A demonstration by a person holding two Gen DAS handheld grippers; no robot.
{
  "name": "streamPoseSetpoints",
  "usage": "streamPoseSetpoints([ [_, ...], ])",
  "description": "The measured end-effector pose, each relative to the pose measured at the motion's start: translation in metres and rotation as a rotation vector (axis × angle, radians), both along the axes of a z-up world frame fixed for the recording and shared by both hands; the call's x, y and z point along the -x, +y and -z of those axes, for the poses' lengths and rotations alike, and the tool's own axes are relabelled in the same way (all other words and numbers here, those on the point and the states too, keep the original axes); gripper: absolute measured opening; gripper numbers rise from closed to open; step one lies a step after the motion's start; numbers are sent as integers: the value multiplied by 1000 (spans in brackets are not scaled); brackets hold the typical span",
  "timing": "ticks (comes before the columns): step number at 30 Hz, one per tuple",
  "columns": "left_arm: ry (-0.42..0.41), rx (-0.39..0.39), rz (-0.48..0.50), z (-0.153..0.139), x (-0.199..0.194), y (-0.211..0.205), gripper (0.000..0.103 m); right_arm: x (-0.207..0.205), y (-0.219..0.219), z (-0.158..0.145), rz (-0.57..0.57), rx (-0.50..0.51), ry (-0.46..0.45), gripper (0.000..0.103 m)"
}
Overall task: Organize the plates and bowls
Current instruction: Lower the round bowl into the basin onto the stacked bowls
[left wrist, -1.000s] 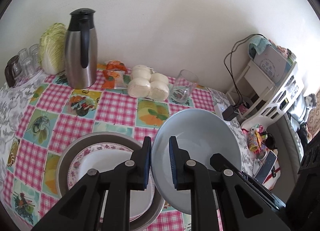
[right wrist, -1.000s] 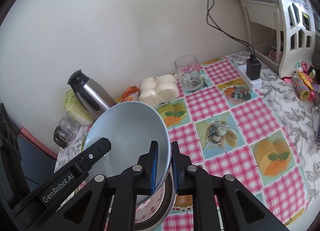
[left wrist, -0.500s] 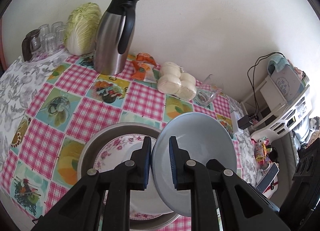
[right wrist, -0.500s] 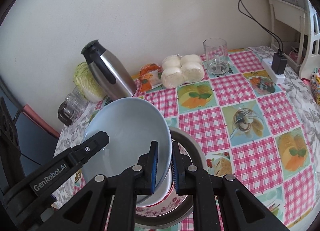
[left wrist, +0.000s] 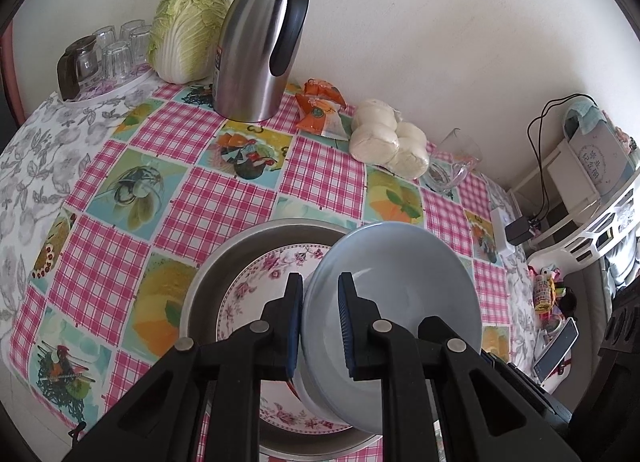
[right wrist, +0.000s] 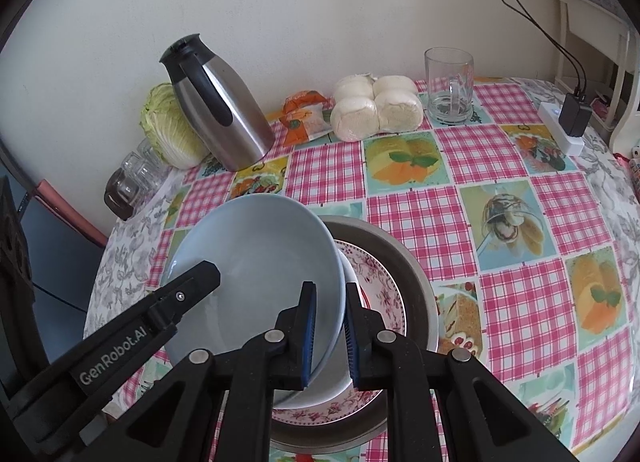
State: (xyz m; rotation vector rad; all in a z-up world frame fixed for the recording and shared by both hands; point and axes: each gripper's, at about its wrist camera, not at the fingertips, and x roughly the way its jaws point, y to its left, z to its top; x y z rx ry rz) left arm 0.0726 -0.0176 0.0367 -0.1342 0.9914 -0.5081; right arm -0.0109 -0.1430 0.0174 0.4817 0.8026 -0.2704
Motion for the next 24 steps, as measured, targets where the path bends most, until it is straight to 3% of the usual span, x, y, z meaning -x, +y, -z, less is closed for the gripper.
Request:
streamPoseSetpoints([
  [24,-17,-49,-4,5,-3,-3,15,-1,-4,6,-23,-54,34,19],
])
